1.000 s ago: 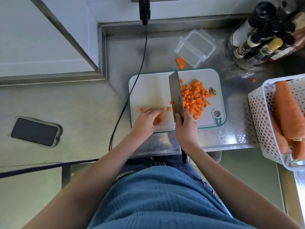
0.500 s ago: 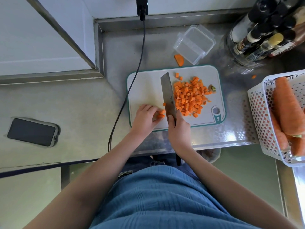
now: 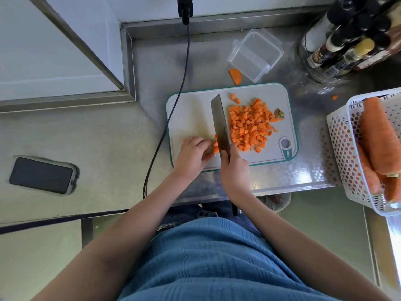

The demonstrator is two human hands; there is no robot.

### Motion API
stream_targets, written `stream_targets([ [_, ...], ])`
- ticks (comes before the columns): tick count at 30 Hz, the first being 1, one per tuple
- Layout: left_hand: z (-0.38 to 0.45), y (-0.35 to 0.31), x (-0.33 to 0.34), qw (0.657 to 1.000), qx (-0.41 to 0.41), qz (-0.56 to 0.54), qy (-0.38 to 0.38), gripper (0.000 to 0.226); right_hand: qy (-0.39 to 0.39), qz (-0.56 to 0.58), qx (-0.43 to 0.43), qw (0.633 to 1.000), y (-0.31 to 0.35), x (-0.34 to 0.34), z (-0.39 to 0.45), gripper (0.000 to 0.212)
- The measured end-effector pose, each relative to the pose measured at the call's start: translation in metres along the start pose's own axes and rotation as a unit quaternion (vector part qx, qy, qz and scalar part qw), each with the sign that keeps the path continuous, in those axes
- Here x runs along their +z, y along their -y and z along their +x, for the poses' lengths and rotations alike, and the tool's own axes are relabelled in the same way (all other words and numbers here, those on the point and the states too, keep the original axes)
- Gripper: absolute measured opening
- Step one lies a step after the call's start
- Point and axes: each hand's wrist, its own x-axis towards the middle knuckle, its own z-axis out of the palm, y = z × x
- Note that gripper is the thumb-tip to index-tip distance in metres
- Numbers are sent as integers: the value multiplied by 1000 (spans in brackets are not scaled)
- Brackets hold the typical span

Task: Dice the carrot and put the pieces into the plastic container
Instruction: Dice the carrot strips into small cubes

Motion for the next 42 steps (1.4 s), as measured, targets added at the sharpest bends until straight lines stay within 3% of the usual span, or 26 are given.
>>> stream_targets([
  [9, 6, -2, 3, 999, -35, -34, -12, 19, -1, -106, -1, 994, 3, 8, 2, 19],
  [17, 7, -9, 8, 997, -63, -32, -25, 18, 22, -89, 3, 996, -1, -1, 13, 20],
  [21, 9, -11, 9, 996, -69, -39, -42, 12, 15, -165, -19, 986, -4, -14, 18, 16],
  [27, 9, -12, 8, 996, -69, -51, -34, 15, -44, -5, -45, 998, -7, -31, 16, 17],
  [35, -3, -1, -4, 990, -97, -46, -92, 15, 15, -9, -50, 999, -7, -18, 14, 13],
  [42, -13, 2, -6, 990, -97, -41, -89, 10, 30, -32, -42, 998, -10, -10, 18, 16],
])
